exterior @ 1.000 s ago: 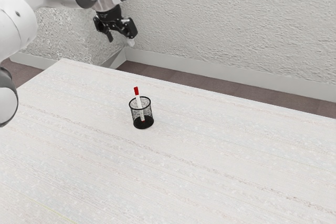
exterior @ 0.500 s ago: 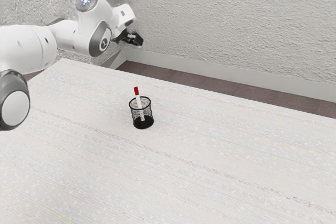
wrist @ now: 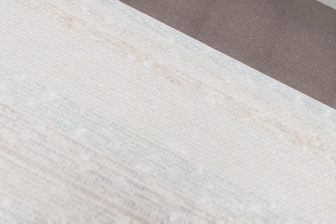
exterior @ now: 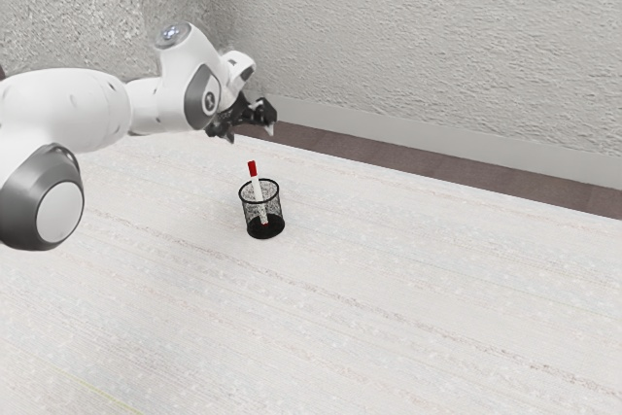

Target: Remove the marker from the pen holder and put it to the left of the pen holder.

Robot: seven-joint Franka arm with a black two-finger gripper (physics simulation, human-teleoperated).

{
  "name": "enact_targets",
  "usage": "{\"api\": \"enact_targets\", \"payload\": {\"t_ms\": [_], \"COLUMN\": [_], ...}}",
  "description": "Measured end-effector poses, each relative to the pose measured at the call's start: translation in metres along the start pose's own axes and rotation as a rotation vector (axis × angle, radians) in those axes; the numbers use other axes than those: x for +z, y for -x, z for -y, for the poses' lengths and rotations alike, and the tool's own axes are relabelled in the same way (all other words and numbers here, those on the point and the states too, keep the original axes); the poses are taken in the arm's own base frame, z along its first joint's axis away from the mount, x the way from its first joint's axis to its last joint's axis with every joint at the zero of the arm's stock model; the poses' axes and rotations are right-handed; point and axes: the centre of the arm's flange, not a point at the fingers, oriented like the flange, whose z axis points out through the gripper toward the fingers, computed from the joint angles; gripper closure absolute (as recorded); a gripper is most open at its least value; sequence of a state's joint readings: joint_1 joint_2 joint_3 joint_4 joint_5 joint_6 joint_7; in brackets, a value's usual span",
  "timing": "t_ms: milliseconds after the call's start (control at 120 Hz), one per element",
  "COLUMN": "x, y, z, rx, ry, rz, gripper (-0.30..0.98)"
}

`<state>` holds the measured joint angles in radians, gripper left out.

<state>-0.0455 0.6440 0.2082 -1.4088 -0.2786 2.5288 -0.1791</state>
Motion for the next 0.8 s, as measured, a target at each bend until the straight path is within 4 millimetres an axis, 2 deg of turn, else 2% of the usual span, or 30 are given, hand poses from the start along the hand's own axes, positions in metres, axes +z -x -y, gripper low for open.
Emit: {"api": "enact_targets", "payload": {"t_ms": [383,583,800], "x": [0.026,0.032,0.033], "y": [0.036,0.042,0.042], "z": [0.0,0.001,-0.006], "rx": [-0.09,-0.084,-0.048], "ry": [-0.055,-0.092,-0.1], "rz": [0.232,0.255,0.224], "gripper": [0.02,0.13,0.23]}}
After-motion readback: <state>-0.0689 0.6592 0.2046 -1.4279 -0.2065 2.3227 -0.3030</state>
